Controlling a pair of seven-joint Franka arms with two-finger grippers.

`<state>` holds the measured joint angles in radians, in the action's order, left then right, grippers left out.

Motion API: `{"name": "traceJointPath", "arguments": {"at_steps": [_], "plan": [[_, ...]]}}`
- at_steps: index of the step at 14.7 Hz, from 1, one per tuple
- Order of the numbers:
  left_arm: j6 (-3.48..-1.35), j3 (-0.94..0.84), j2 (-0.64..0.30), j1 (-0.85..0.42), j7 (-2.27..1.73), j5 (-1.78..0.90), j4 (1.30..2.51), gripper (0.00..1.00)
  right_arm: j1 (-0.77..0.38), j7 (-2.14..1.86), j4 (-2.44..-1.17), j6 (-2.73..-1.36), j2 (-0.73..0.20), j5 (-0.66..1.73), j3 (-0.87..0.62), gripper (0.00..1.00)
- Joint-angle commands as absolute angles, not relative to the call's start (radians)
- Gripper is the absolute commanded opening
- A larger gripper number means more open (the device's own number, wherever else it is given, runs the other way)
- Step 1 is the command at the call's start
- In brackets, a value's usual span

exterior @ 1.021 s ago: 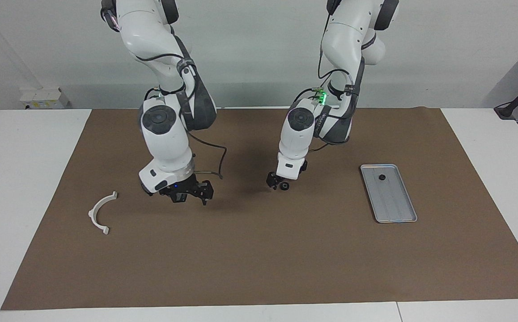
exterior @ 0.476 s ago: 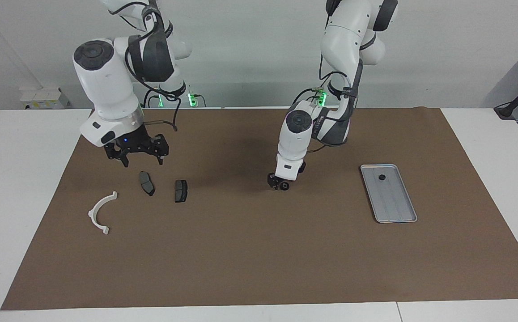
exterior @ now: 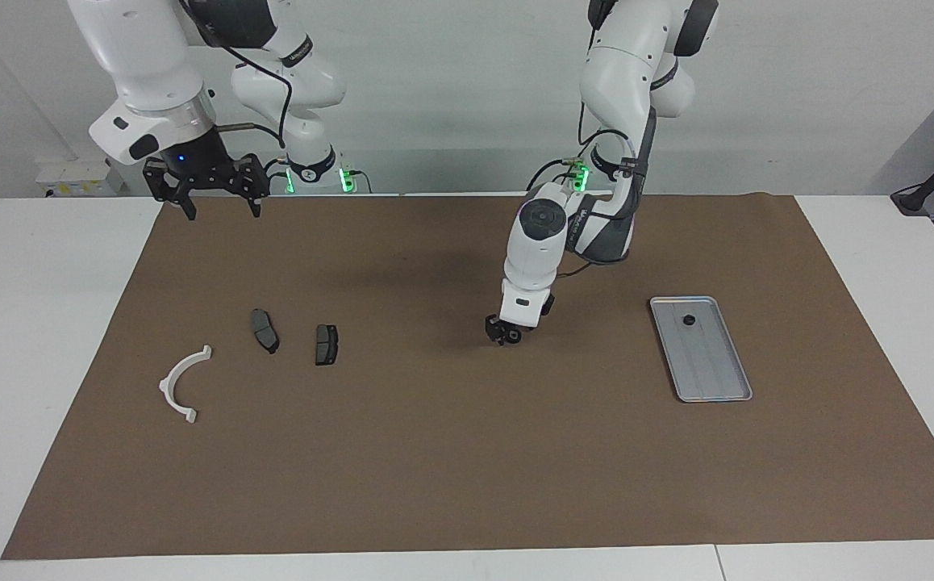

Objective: Pick bearing gear from pile to tray

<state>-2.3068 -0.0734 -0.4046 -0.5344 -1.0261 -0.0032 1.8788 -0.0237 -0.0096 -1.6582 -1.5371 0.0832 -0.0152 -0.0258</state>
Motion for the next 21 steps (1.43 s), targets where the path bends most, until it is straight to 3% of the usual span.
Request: {"name": "traceJointPath", "arguments": {"at_steps": [1,7,9,13,17,20,21], "plan": [[-2.333,-0.067,-0.407,-0.537,-1.046,0.018,1.893,0.68,0.005,-0.009,-1.624,-1.515,0.068,0.023,-0.032,1.0],[-2.333,-0.067,-0.407,-0.535,-1.046,0.018,1.893,0.67,0.012,0.028,-1.635,-1.517,0.058,0.029,-0.032,1.0],[-2.335,-0.067,-0.407,-0.535,-1.046,0.018,1.893,0.61,0.02,0.022,-1.635,-1.523,0.057,0.028,-0.035,1.0],[-2.335,-0.066,-0.408,-0.535,-1.046,0.018,1.893,0.61,0.017,0.023,-1.635,-1.525,0.06,0.022,-0.034,1.0],[-2.338,-0.066,-0.408,-0.535,-1.046,0.018,1.893,0.61,0.014,0.021,-1.635,-1.606,0.058,0.008,-0.034,1.0],[-2.336,-0.06,-0.41,-0.535,-1.046,0.018,1.893,0.52,0.012,0.023,-1.638,-1.608,0.06,-0.015,-0.034,1.0],[-2.332,-0.06,-0.408,-0.535,-1.046,0.018,1.893,0.42,0.012,0.023,-1.638,-1.608,0.06,-0.015,-0.034,1.0]]}}
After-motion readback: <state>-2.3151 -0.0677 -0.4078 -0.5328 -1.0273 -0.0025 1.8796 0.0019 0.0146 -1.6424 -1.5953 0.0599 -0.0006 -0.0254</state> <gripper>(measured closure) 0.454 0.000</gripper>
